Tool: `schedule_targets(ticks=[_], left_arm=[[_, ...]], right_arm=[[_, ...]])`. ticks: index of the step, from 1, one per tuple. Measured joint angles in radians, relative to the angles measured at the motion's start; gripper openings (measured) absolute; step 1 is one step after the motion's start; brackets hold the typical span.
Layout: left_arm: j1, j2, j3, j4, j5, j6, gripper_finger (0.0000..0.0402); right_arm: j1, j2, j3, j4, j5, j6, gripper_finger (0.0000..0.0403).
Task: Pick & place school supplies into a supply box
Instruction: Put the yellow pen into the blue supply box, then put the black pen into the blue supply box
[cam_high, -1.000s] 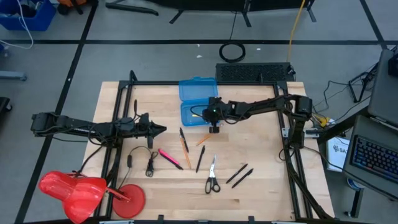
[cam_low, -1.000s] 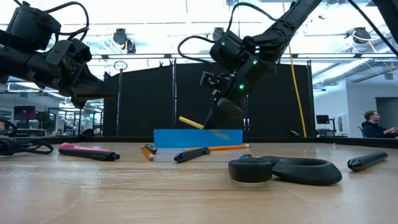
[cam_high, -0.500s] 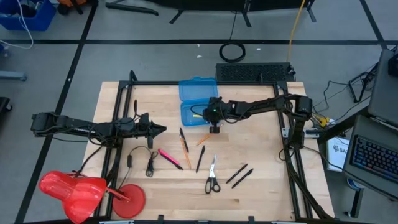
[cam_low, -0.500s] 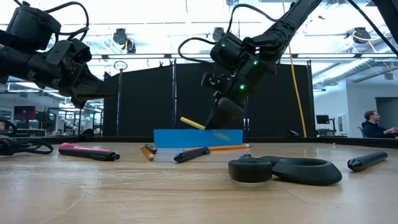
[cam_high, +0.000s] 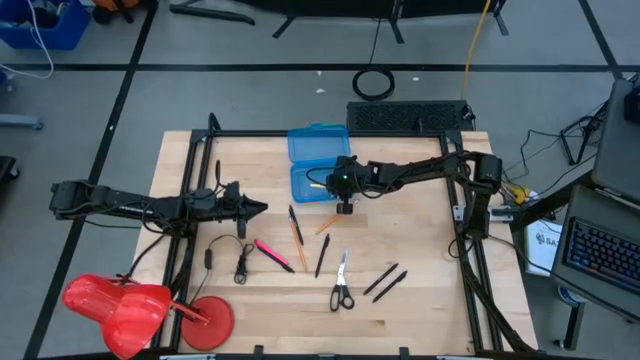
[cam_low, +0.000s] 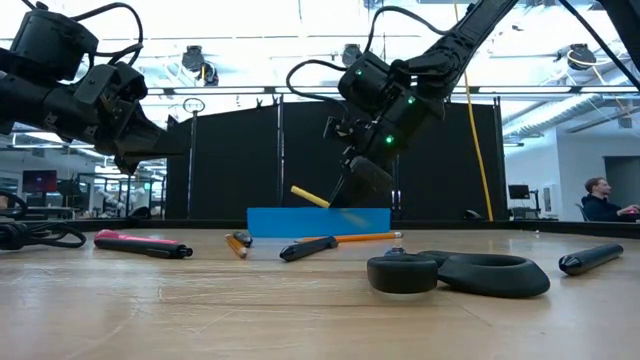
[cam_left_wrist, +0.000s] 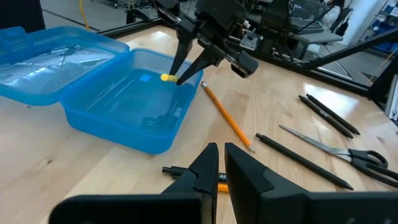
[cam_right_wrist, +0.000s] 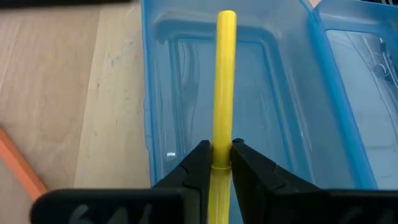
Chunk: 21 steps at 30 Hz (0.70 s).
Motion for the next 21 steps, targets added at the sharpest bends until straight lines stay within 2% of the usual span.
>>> schedule_targets(ticks=[10, 21], left_arm=[[0.000, 0.000, 0.000, 0.000, 0.000, 0.000, 0.0031], [0.000, 0.000, 0.000, 0.000, 0.000, 0.000, 0.0031]], right_arm=[[0.000, 0.000, -0.001, 0.007, 0.002, 0.001, 0.0091], [0.033, 0.000, -0.001, 0.039, 0.009, 0.006, 0.0091]])
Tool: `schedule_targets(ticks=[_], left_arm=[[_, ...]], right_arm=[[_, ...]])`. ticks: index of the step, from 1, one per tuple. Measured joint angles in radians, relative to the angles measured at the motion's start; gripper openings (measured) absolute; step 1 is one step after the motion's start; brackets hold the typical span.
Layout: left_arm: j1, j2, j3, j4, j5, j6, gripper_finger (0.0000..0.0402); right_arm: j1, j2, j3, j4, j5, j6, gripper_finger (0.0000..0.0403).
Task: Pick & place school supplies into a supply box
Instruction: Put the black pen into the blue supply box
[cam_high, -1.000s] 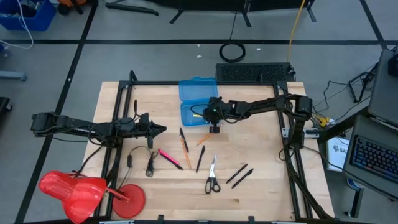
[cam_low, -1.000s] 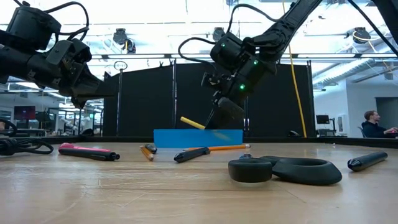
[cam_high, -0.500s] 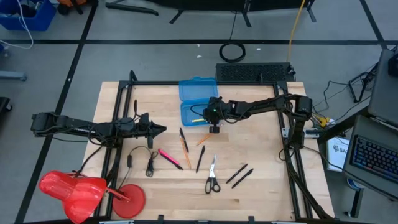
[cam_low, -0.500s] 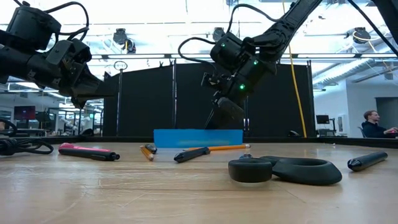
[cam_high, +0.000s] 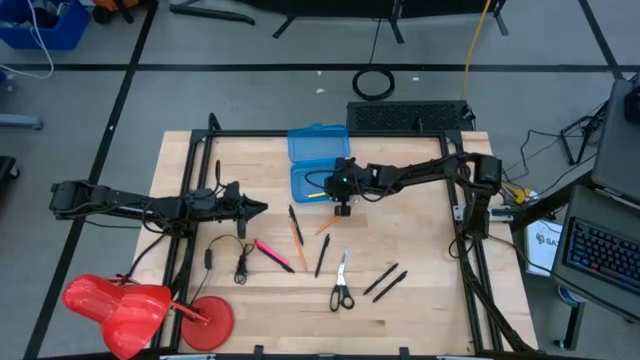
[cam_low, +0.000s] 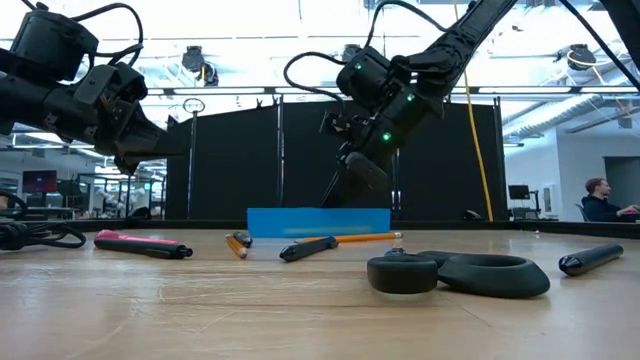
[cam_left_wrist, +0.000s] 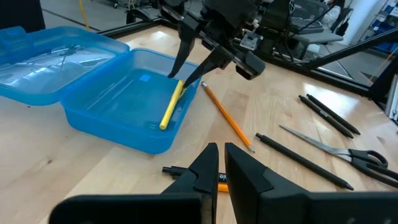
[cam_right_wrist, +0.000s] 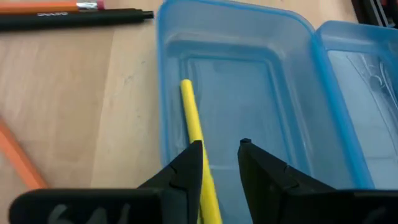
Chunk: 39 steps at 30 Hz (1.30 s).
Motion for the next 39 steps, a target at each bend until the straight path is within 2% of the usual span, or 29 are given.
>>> schedule_targets(ticks=[6, 11, 25, 30, 36, 39], left_arm=[[0.000, 0.000, 0.000, 0.000, 0.000, 0.010, 0.0031], [0.000, 0.000, 0.000, 0.000, 0.000, 0.017, 0.0031], [0.000, 0.000, 0.000, 0.000, -0.001, 0.019, 0.0031], [0.000, 0.000, 0.000, 0.000, -0.001, 0.019, 0.0031], [0.000, 0.000, 0.000, 0.000, -0.001, 0.019, 0.0031], [0.000, 0.000, 0.000, 0.000, -0.001, 0.019, 0.0031]], right_arm=[[0.046, -0.017, 0.000, 0.000, 0.004, 0.003, 0.0089], [0.096, -0.068, 0.000, -0.003, 0.075, 0.003, 0.0089], [0.216, -0.176, 0.000, -0.099, 0.073, 0.128, 0.0086], [0.267, -0.179, 0.000, -0.122, 0.073, 0.241, 0.0086], [0.332, -0.179, 0.000, -0.174, 0.068, 0.461, 0.0085], [0.361, -0.179, 0.000, -0.191, 0.011, 0.594, 0.0084]])
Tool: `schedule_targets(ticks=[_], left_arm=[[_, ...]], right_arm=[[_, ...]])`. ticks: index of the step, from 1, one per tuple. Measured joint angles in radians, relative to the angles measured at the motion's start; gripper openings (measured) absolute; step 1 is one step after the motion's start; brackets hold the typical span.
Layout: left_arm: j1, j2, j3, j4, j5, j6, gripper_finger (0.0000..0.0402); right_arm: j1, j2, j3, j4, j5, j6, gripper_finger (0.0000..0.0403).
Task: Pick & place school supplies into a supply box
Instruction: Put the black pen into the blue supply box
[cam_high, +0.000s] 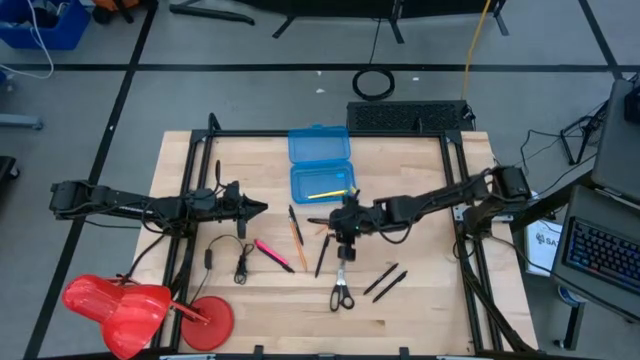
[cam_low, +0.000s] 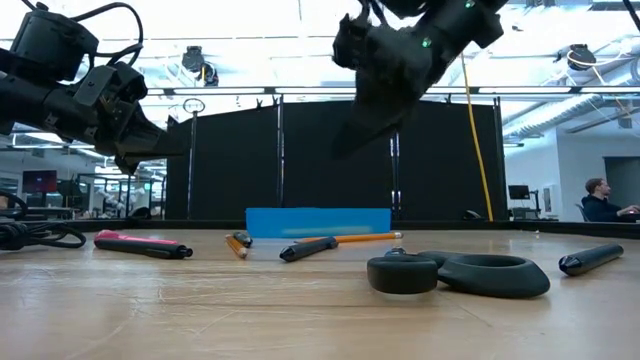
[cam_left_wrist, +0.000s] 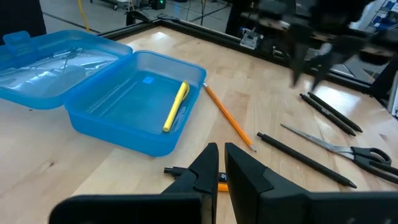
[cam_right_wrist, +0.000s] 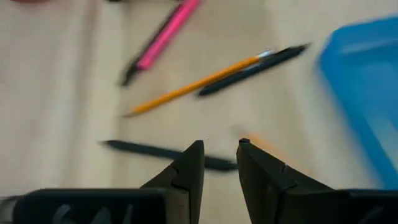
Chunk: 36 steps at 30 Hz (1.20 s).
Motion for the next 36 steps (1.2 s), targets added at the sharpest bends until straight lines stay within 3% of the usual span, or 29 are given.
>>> schedule_targets(ticks=[6, 15, 22, 36], left_arm=[[0.000, 0.000, 0.000, 0.000, 0.000, -0.001, 0.0031], [0.000, 0.000, 0.000, 0.000, 0.000, -0.006, 0.0031], [0.000, 0.000, 0.000, 0.000, 0.000, -0.006, 0.0031], [0.000, 0.000, 0.000, 0.000, 0.000, -0.010, 0.0031]], right_arm=[[0.048, 0.000, 0.000, -0.018, -0.130, 0.295, 0.0081], [0.116, 0.000, 0.000, -0.034, -0.276, 0.504, 0.0063], [0.175, 0.000, 0.000, -0.131, -0.359, 0.512, 0.0052], [0.259, 0.000, 0.000, -0.428, -0.350, 0.322, 0.0052]])
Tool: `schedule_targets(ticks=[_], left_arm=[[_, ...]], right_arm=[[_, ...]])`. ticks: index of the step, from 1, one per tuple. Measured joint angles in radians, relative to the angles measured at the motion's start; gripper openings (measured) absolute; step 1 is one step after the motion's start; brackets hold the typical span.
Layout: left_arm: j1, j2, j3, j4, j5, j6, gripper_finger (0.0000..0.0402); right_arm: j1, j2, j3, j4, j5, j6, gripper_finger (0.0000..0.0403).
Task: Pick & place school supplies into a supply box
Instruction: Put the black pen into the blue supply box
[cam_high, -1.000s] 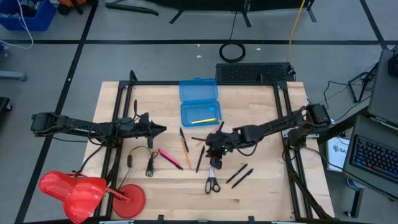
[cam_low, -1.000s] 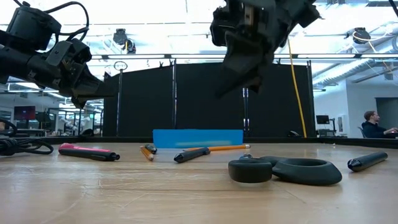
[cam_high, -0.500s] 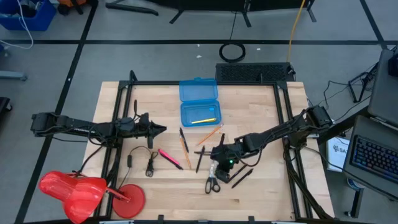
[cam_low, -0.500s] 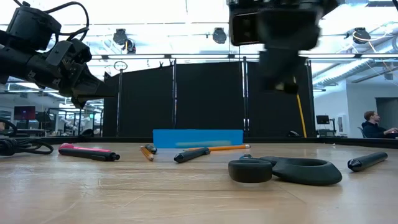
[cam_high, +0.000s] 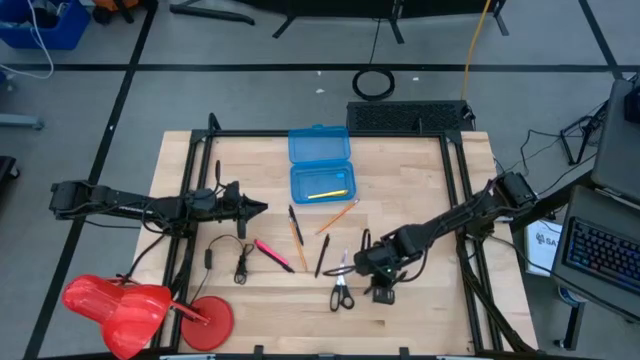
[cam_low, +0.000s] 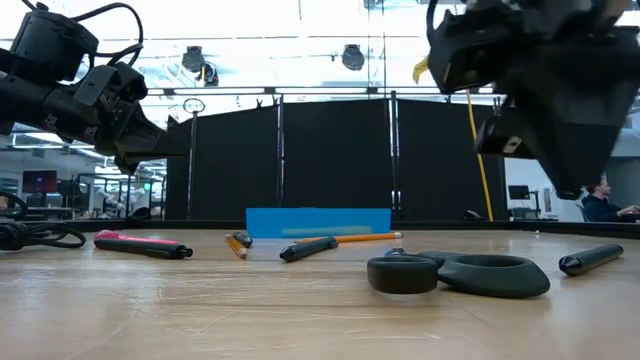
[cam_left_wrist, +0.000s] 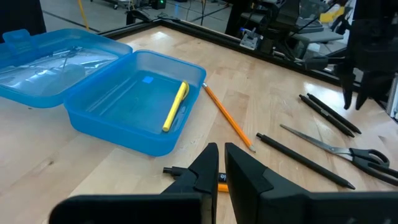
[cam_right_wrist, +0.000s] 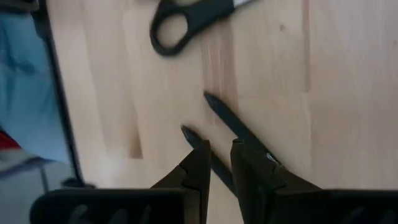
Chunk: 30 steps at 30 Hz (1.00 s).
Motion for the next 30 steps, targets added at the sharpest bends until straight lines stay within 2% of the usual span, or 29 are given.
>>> schedule_targets(ticks=[6, 11, 15, 25, 30], left_arm=[[0.000, 0.000, 0.000, 0.000, 0.000, 0.003, 0.0031], [0.000, 0.000, 0.000, 0.000, 0.000, -0.007, 0.0031], [0.000, 0.000, 0.000, 0.000, -0.003, 0.004, 0.0031], [0.000, 0.000, 0.000, 0.000, -0.025, -0.008, 0.0031], [0.000, 0.000, 0.000, 0.000, -0.026, -0.008, 0.0031]], right_arm=[[0.008, 0.000, 0.000, -0.071, 0.119, -0.055, 0.0052], [0.008, 0.000, 0.000, -0.120, 0.147, -0.144, 0.0052], [0.002, -0.001, 0.000, -0.132, 0.252, -0.174, 0.0052], [0.009, -0.002, 0.000, -0.154, 0.251, -0.260, 0.0053], [0.027, 0.001, 0.000, -0.153, 0.253, -0.260, 0.0079]])
